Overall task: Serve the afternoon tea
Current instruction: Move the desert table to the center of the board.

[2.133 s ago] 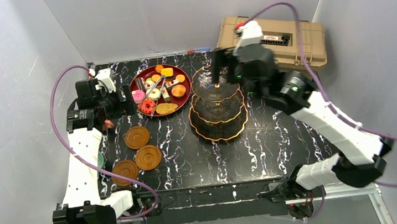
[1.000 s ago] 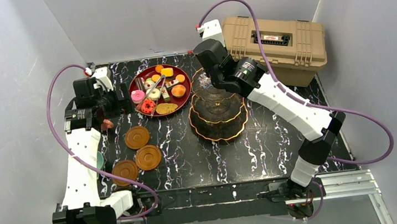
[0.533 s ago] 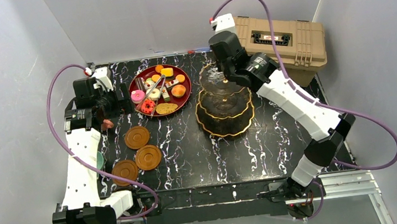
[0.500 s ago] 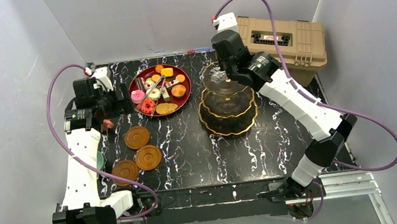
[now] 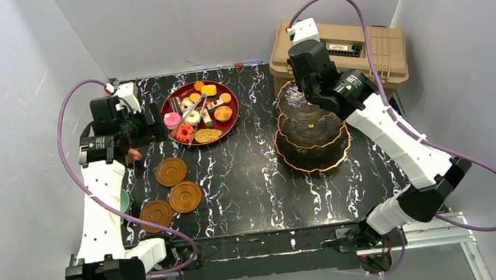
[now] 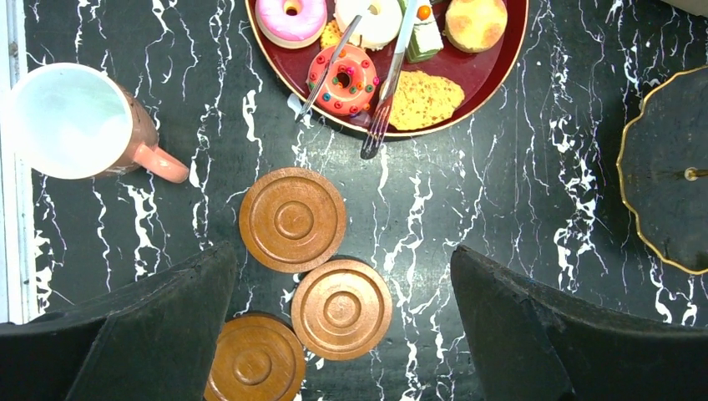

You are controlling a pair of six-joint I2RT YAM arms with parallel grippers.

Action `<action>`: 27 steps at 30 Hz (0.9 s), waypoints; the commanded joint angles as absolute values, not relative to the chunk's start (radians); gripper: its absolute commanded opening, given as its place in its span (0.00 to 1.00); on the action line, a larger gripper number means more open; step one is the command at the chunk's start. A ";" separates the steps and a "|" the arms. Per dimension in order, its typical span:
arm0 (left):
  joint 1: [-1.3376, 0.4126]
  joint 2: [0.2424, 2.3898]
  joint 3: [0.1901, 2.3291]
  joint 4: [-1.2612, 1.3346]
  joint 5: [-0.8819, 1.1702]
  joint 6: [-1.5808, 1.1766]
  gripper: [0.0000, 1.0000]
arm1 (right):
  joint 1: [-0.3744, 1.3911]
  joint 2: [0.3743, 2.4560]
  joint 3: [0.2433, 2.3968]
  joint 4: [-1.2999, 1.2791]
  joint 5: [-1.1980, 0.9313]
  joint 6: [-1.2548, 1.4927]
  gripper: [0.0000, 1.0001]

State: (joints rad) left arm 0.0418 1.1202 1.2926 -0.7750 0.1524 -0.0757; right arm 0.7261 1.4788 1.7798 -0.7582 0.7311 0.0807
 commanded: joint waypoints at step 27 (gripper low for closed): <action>0.041 1.187 1.344 -0.866 0.207 -0.036 0.99 | 0.777 1.358 1.889 -0.770 0.772 0.129 0.93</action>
